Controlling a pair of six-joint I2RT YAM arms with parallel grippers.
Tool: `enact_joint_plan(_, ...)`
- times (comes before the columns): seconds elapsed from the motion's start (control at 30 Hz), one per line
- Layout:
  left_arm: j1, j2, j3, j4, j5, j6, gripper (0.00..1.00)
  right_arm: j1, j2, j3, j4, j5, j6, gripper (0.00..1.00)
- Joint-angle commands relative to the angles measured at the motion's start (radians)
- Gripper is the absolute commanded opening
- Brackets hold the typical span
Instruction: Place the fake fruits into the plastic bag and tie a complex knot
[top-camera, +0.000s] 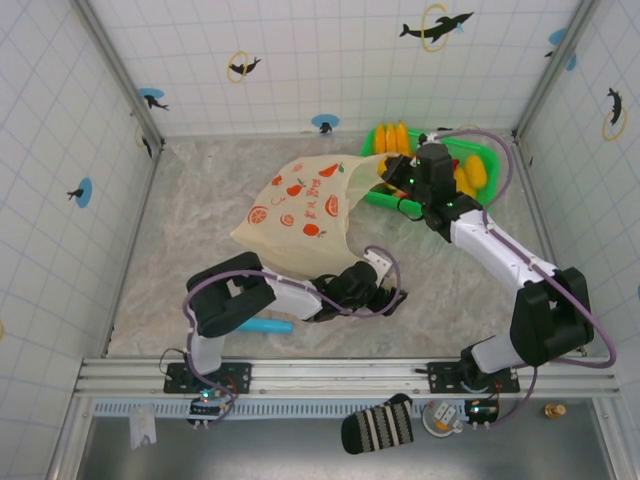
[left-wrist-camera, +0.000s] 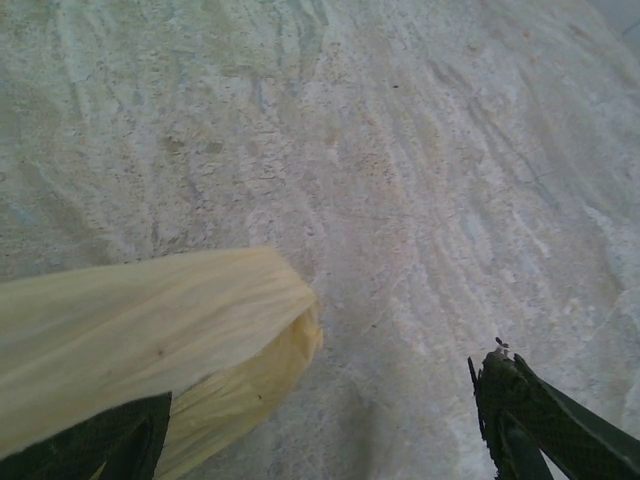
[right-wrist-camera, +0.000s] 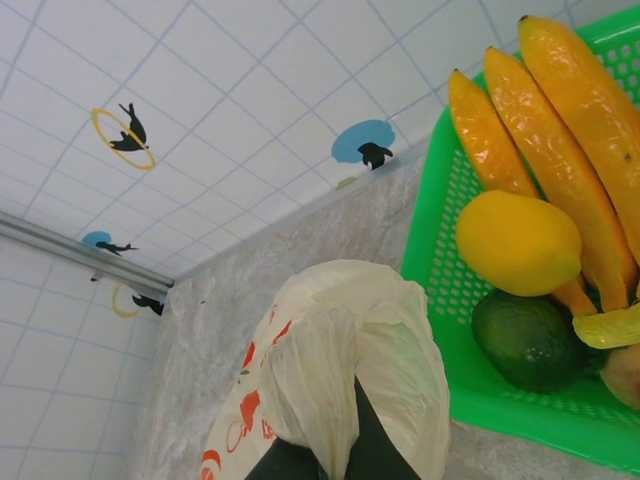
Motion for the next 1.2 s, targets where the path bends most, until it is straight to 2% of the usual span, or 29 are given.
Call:
enact_joint_plan(0.0, -0.006, 0.019, -0.005, 0.078, -0.075, 0.025, 0.81, -0.004, -0.039, -0.027, 0.064, -0.020, 0.012, 0.00)
enact_joint_plan(0.13, -0.006, 0.019, -0.045, 0.198, -0.078, 0.051, 0.70, -0.004, -0.036, -0.032, 0.075, -0.037, 0.010, 0.00)
enact_joint_plan(0.27, -0.007, 0.043, -0.007, 0.198, -0.081, 0.085, 0.61, -0.005, -0.036, -0.043, 0.082, -0.041, 0.009, 0.00)
enact_joint_plan(0.37, -0.006, 0.063, 0.025, 0.167, -0.097, 0.100, 0.43, -0.010, -0.038, -0.048, 0.082, -0.041, 0.004, 0.00)
enact_joint_plan(0.4, -0.006, 0.070, 0.032, 0.162, -0.106, 0.104, 0.39, -0.013, -0.039, -0.053, 0.082, -0.041, 0.003, 0.00)
enact_joint_plan(0.67, -0.006, 0.016, -0.003, 0.193, -0.145, 0.147, 0.19, -0.032, -0.059, -0.110, 0.097, -0.053, -0.012, 0.00)
enact_joint_plan(0.8, -0.006, -0.111, -0.077, 0.157, -0.106, 0.173, 0.01, -0.049, -0.099, -0.139, 0.075, -0.032, -0.050, 0.00)
enact_joint_plan(0.87, -0.006, -0.197, -0.112, 0.107, -0.092, 0.177, 0.00, -0.068, -0.119, -0.151, 0.073, -0.031, -0.063, 0.00)
enact_joint_plan(0.97, -0.006, -0.354, -0.128, -0.064, -0.082, 0.178, 0.00, -0.108, -0.138, -0.141, 0.056, -0.050, -0.083, 0.00)
enact_joint_plan(1.1, 0.005, -0.594, -0.121, -0.350, -0.134, 0.227, 0.00, -0.138, -0.154, -0.093, -0.011, -0.048, -0.154, 0.00)
enact_joint_plan(1.17, 0.022, -0.728, -0.145, -0.432, -0.168, 0.218, 0.00, -0.139, -0.170, -0.084, -0.045, -0.040, -0.201, 0.00)
